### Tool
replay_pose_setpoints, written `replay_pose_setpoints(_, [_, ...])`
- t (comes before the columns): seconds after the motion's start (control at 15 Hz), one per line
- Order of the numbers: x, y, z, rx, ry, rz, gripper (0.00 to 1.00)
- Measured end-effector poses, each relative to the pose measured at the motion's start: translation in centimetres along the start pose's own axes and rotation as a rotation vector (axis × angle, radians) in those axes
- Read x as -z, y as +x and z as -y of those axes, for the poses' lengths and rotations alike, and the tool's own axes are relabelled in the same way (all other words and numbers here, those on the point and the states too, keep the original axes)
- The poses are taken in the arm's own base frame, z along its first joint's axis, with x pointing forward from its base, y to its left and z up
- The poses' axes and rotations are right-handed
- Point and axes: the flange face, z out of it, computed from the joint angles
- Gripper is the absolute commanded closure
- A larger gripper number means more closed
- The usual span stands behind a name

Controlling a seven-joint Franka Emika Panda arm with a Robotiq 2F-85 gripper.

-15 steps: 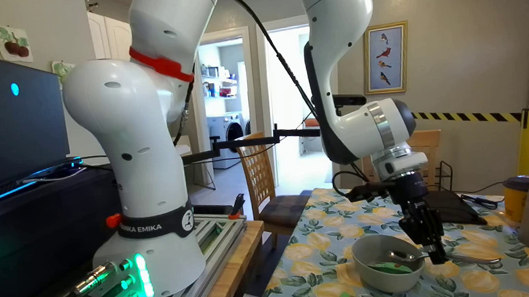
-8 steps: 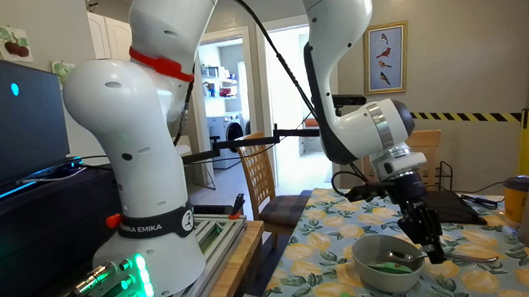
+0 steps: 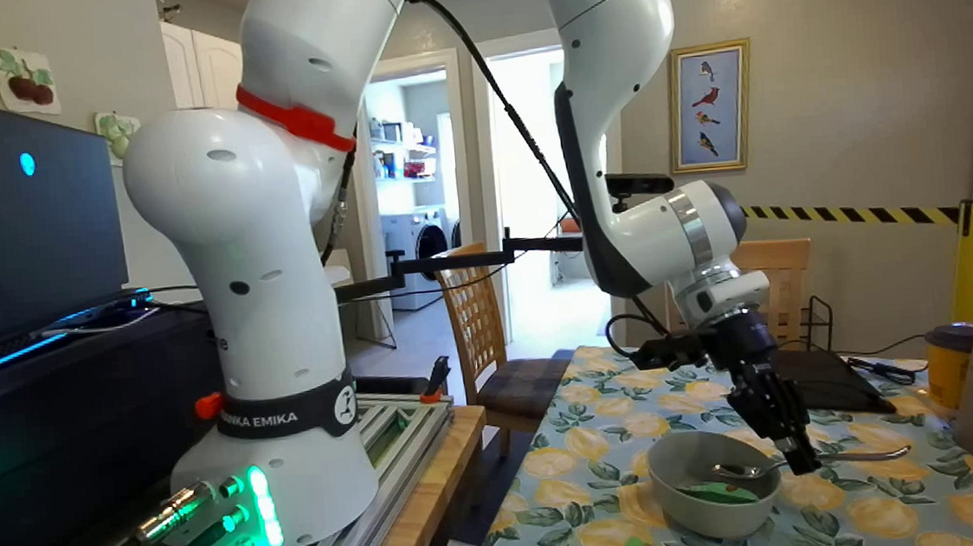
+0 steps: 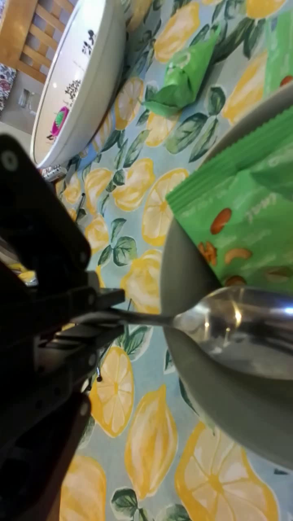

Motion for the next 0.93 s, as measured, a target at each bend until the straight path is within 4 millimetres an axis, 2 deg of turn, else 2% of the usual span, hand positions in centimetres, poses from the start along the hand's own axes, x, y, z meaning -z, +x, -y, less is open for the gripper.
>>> replay_pose_setpoints(0.53, [-0.5,-2.0,0.9,0.029,-0.06,-0.051,0.96])
replay_pose_setpoints(0.93, [-0.6,-2.9,1.4,0.041,-0.07,-0.057,0.96])
